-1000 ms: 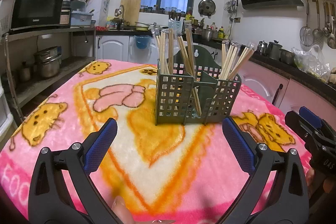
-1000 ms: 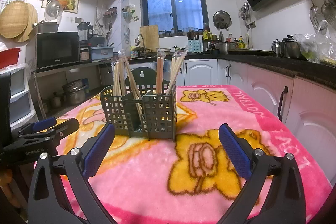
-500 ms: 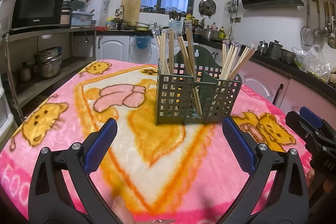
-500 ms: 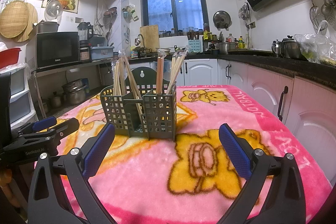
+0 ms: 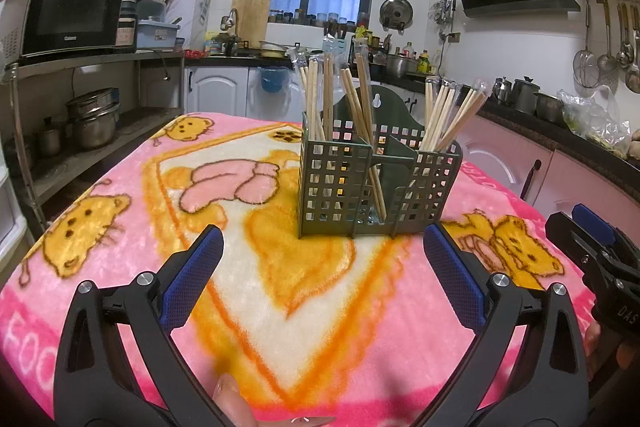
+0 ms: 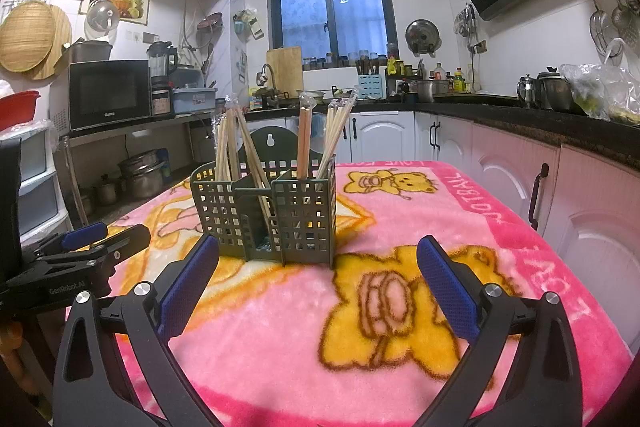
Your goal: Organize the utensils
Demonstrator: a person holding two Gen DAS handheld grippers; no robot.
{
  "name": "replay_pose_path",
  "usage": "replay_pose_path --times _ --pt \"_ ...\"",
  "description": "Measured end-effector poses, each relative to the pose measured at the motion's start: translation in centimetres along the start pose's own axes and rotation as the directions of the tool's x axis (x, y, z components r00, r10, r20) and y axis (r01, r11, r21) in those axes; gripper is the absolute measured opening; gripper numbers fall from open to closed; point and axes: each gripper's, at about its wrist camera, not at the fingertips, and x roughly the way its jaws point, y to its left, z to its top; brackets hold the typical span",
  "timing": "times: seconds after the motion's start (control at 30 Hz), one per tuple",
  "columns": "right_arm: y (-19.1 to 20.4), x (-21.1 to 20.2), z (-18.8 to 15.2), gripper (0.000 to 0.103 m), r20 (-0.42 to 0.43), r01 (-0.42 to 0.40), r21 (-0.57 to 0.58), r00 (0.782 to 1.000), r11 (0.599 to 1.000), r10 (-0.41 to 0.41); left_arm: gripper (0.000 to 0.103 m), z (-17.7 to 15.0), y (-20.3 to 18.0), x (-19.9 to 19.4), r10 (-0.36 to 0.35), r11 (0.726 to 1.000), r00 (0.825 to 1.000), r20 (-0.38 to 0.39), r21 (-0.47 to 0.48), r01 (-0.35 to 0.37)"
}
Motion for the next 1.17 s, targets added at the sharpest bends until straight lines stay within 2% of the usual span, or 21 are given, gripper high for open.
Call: replay_pose_path --times 0.57,0.83,0.93,1.03,1.07,1.13,1.17 --pt "-0.1 0.0 0.0 0.096 -0.003 0.001 -0.001 1.0 1.0 -0.001 0.092 0.0 0.0 0.2 0.0 1.0 1.0 -0.007 0.006 0.0" --pt "-0.5 -0.1 -0.3 0.096 -0.019 0.009 0.003 1.0 1.0 -0.009 0.092 0.0 0.2 1.0 0.033 0.999 0.998 -0.058 -0.009 -0.034" --pt "-1.7 0.6 0.1 0.096 -0.079 0.023 0.035 0.997 0.999 -0.02 0.092 0.7 1.8 1.7 0.046 0.998 0.992 -0.119 -0.043 -0.051" --pt "-4.8 3.3 1.3 0.096 -0.225 0.124 0.002 0.967 0.992 -0.12 0.092 1.8 5.0 3.4 0.105 0.992 0.972 -0.209 -0.042 -0.116" --pt "-6.5 4.9 1.4 0.096 -0.304 0.191 -0.039 0.933 0.981 -0.193 0.092 2.1 6.2 4.3 0.153 0.986 0.958 -0.244 -0.028 -0.164" --pt "-9.9 7.4 1.2 0.096 -0.403 0.277 -0.07 0.871 0.958 -0.281 0.092 2.2 8.5 5.8 0.23 0.97 0.929 -0.288 -0.012 -0.244" --pt "-11.1 8.4 0.8 0.096 -0.44 0.298 -0.078 0.846 0.951 -0.301 0.092 2.1 9.8 7.0 0.275 0.957 0.904 -0.326 0.004 -0.289"
